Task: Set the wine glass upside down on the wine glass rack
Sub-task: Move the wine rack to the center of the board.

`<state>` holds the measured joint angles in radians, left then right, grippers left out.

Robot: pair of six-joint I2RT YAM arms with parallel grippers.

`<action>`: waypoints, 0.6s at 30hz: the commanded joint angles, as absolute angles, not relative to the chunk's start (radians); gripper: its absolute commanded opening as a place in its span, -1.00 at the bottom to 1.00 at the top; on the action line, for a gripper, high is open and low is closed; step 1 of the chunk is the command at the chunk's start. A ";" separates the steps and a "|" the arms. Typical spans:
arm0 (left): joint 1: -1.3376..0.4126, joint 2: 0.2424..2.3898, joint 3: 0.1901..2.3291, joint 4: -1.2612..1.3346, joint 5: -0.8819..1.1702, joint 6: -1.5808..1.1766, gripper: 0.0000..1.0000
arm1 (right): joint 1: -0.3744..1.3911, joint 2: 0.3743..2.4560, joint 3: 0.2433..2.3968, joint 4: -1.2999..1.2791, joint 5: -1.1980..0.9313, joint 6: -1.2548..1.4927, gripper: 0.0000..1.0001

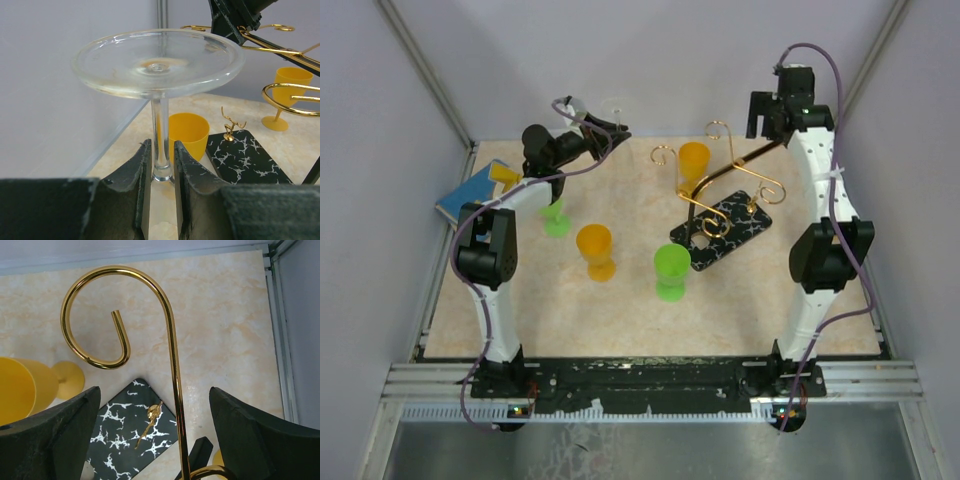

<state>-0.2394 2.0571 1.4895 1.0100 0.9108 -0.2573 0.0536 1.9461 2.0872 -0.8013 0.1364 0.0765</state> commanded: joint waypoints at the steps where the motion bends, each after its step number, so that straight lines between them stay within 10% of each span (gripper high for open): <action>1: -0.233 2.046 1.483 1.057 0.925 -0.268 -1.00 | 0.113 1.856 2.075 -0.810 0.076 0.074 0.78; 18: -0.233 2.041 1.482 1.051 0.924 -0.271 -1.00 | 0.174 1.859 2.093 -0.797 -0.065 0.022 0.78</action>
